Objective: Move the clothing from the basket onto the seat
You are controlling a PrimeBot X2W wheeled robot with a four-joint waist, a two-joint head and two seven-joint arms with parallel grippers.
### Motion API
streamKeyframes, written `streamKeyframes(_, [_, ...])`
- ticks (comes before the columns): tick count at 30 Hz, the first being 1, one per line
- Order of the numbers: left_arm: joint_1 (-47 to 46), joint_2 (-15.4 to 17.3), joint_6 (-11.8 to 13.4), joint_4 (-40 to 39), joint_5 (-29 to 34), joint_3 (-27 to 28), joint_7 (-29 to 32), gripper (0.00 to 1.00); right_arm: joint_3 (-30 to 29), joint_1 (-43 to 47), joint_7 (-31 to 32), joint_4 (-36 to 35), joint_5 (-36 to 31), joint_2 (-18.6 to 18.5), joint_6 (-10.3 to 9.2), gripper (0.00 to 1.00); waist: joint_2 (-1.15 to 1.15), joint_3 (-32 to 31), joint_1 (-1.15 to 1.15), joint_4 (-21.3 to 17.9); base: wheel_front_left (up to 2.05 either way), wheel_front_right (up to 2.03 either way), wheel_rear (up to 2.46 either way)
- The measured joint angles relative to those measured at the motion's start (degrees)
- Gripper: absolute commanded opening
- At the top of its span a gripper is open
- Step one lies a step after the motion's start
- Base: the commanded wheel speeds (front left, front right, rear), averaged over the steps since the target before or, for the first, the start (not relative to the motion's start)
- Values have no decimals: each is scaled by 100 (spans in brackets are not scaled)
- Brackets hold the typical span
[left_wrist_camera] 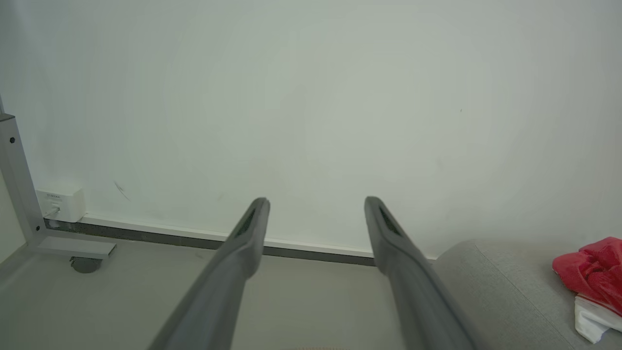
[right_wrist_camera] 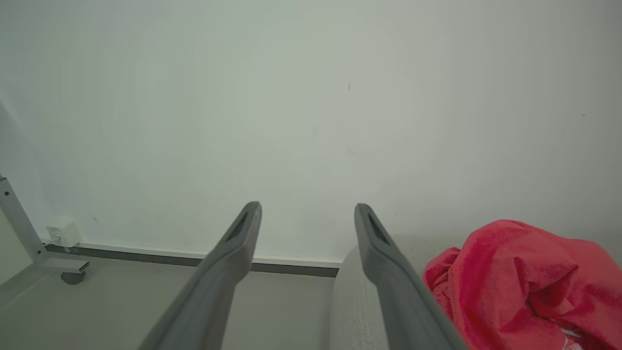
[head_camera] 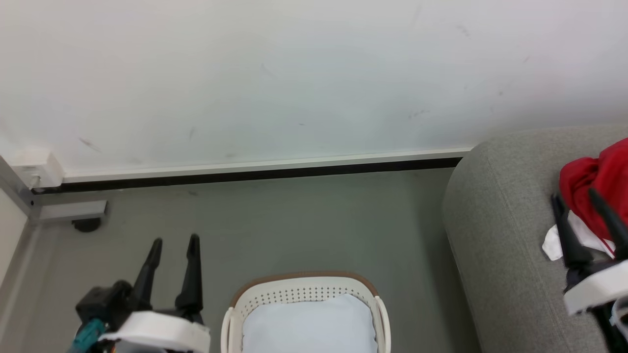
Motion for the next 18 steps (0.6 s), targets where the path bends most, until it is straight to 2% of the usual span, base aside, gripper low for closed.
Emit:
streamKeyframes(12, [609, -535, -539, 176, 773, 844, 0, 100, -1243, 1482, -81, -1136, -1182, 1507, 0, 100, 0, -38, 0, -96, 0, 0, 0])
streamKeyframes(18, [677, -715, -738, 247, 1137, 1079, 0, 100, -1366, 1816, -81, -1150, -1502, 1934, 0, 100, 0, 11, 1, -77, 0, 0, 0])
